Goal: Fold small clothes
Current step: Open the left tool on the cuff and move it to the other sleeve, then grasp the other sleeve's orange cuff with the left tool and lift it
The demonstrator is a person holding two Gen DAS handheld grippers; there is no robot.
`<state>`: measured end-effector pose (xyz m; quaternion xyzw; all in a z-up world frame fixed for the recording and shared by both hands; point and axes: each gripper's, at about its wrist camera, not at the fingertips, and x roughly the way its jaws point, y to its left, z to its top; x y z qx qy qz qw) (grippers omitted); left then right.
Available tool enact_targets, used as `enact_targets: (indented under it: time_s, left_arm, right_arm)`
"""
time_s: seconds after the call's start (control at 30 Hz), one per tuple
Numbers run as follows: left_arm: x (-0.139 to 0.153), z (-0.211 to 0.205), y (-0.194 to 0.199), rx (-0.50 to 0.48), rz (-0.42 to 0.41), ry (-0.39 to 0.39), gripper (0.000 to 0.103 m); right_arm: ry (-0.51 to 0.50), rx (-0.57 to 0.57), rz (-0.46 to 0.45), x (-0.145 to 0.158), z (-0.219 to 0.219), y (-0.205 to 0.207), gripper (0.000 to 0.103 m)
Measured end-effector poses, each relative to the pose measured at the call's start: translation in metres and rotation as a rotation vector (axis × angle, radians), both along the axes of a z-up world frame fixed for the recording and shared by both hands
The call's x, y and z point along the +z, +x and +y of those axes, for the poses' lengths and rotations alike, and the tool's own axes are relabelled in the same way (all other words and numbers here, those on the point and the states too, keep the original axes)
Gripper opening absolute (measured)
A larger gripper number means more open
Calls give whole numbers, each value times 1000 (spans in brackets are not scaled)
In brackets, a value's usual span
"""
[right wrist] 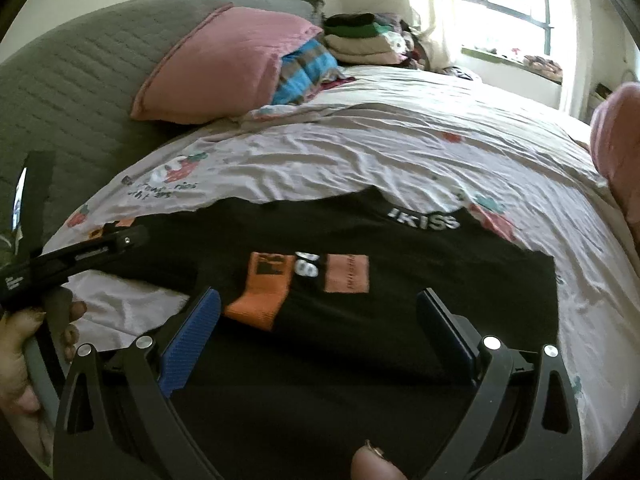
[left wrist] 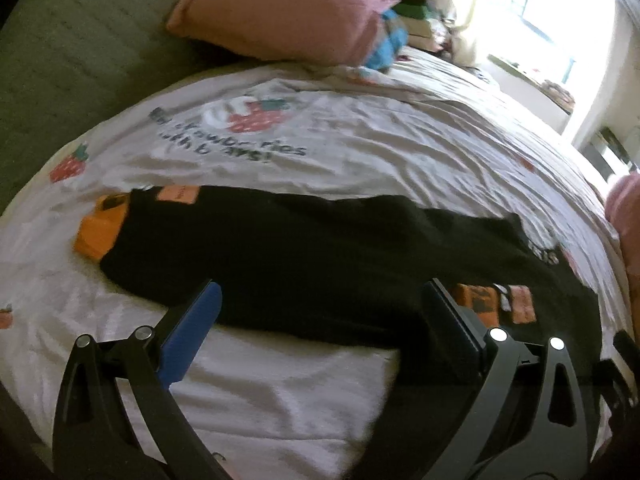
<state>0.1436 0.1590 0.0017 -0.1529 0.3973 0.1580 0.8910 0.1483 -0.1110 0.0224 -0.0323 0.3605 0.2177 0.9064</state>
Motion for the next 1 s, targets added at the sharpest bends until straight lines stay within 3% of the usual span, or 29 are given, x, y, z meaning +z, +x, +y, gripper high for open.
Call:
enact_targets:
  time_s: [0.6,1.0]
  left_arm:
    - [-15,97,-21,279,39,-48,93]
    - [-37,138,-22,357,87,-93,93]
  right_arm:
    - [5,136,-7,5,75,2,97]
    - [13,137,35,-6,92,7,97]
